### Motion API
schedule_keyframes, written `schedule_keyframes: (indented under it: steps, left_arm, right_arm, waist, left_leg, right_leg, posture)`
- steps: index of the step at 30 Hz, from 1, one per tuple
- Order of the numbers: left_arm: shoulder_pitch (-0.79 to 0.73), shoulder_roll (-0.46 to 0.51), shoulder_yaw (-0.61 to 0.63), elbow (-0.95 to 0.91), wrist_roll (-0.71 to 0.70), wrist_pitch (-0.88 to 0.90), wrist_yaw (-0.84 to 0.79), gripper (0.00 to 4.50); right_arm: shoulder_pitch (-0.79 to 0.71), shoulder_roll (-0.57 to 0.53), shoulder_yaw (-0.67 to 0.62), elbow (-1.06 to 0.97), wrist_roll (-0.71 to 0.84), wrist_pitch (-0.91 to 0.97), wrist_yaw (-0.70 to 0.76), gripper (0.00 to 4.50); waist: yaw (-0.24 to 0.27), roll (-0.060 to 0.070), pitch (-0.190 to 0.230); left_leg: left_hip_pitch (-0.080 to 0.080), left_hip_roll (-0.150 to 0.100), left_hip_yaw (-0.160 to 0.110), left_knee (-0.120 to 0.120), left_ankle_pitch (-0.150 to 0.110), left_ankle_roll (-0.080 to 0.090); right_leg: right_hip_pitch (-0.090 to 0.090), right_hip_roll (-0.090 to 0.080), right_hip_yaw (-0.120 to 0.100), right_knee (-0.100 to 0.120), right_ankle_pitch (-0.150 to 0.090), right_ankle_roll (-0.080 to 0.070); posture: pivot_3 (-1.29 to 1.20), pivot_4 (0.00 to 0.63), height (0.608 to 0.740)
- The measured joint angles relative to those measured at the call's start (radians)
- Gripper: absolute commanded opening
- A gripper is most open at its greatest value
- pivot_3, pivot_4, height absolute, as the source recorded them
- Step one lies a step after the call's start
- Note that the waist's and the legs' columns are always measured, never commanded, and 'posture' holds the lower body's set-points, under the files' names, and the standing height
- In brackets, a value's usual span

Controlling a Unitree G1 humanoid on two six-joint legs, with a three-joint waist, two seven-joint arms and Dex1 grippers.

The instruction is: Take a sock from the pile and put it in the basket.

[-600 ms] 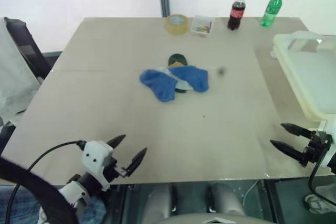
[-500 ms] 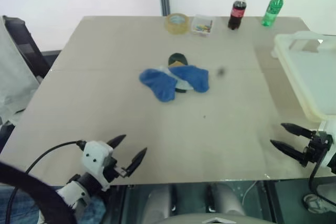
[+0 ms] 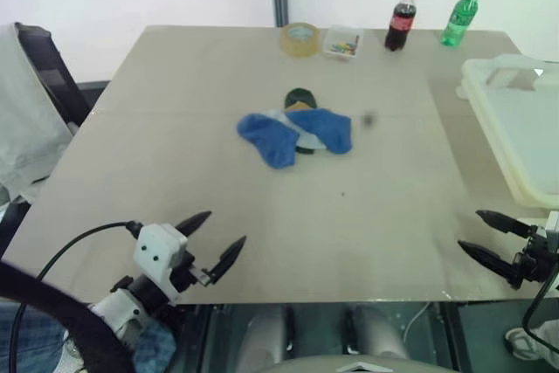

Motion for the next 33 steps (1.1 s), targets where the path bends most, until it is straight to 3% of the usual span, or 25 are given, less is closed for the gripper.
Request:
schedule_keyframes:
  steps: [6, 11, 18, 22, 33]
  left_arm:
    - [-0.058, -0.001, -0.005, 0.003, 0.009, 0.008, 0.022, 4.46]
    - [-0.256, -0.03, -0.103, 0.09, 0.129, 0.069, 0.145, 4.46]
    - [-0.645, -0.148, -0.293, 0.397, 0.326, 0.124, 0.306, 4.46]
    - [-0.762, -0.179, -0.34, 0.581, 0.372, 0.063, 0.311, 4.46]
    - [-0.855, -0.169, -0.392, 0.742, 0.442, -0.082, 0.286, 4.46]
  right_arm:
    - [-0.013, 0.0, 0.0, -0.027, 0.003, 0.019, -0.002, 4.5]
    - [-0.029, 0.001, 0.012, -0.057, 0.011, 0.033, 0.0, 4.5]
    - [-0.079, 0.014, 0.049, -0.107, 0.017, 0.052, -0.019, 4.5]
    - [-0.069, 0.022, 0.051, -0.125, 0.017, 0.06, -0.037, 4.5]
    - [-0.019, 0.025, 0.051, -0.191, 0.016, 0.062, -0.08, 4.5]
  waist:
    - [0.001, 0.0, 0.0]
    - [0.002, -0.001, 0.0]
    - [0.003, -0.003, 0.001]
    - [0.0, -0.003, 0.002]
    - [0.003, -0.002, 0.001]
  left_leg:
    - [0.001, 0.0, 0.001, 0.001, 0.0, 0.0]
    - [0.003, 0.0, 0.001, 0.006, 0.0, 0.0]
    - [0.001, 0.001, 0.001, 0.014, 0.0, 0.001]
    - [0.001, 0.001, 0.002, 0.014, -0.001, 0.001]
    - [0.003, 0.001, 0.001, 0.016, -0.001, 0.001]
  right_leg:
    - [0.0, 0.001, 0.001, 0.002, 0.0, 0.0]
    - [0.002, 0.006, 0.001, 0.006, 0.001, 0.001]
    - [0.003, 0.009, 0.0, 0.01, 0.003, 0.005]
    - [0.002, 0.009, 0.0, 0.01, 0.003, 0.006]
    - [0.004, 0.002, 0.0, 0.013, 0.003, 0.005]
  posture:
    - [0.0, 0.15, 0.735]
    - [0.0, 0.15, 0.735]
    - [0.0, 0.15, 0.735]
    - [0.0, 0.15, 0.735]
    - [0.0, 0.15, 0.735]
